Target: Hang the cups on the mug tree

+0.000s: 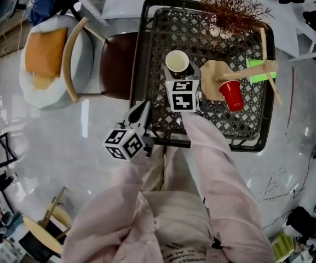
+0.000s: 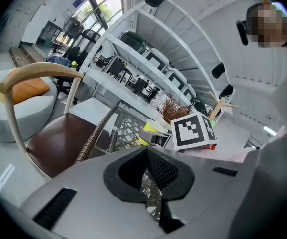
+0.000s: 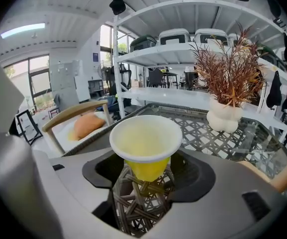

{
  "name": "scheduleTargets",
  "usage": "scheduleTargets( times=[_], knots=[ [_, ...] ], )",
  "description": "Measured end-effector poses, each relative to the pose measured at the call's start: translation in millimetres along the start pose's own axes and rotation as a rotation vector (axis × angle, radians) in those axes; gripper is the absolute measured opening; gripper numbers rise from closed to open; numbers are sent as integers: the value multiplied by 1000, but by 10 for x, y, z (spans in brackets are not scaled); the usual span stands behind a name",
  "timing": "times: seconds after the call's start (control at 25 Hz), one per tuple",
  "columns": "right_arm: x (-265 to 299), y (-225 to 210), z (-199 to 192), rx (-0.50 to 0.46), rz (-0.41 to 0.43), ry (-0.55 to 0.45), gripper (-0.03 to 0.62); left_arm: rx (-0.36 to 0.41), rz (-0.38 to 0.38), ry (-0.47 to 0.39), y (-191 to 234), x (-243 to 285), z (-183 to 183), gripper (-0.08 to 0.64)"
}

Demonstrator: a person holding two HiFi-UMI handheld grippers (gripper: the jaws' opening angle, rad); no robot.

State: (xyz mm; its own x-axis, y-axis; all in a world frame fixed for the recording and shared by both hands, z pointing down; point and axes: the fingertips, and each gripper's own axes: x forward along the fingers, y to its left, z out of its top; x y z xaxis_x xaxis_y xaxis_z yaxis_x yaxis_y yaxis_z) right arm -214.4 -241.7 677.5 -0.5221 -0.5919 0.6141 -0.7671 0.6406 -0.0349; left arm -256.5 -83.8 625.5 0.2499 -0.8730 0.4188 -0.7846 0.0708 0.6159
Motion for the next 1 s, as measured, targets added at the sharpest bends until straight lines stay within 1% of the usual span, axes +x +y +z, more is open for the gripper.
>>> scheduleTargets(
  times=[0.4,0.52,0.64,0.76,0.92,1.0],
  knots=[
    [-140,55,50,29,24,-6,285,19,-22,4,-91,-22,10,-2],
    [-242,97,74,57,39,-12,285,26,-20,-5,-113,-76,41,-2],
    [-370,124,91,94,52,-15,285,46,-18,-12,-156,-141,88,-2],
    [-495,126,127,109,61,-29,285,62,-21,-22,-223,-199,157,-2],
    [-698,156,178,127,84,-44,285,112,-33,-28,-359,-281,264,-2],
    [-804,149,200,149,93,-53,285,123,-42,-38,-422,-311,312,-2]
  ],
)
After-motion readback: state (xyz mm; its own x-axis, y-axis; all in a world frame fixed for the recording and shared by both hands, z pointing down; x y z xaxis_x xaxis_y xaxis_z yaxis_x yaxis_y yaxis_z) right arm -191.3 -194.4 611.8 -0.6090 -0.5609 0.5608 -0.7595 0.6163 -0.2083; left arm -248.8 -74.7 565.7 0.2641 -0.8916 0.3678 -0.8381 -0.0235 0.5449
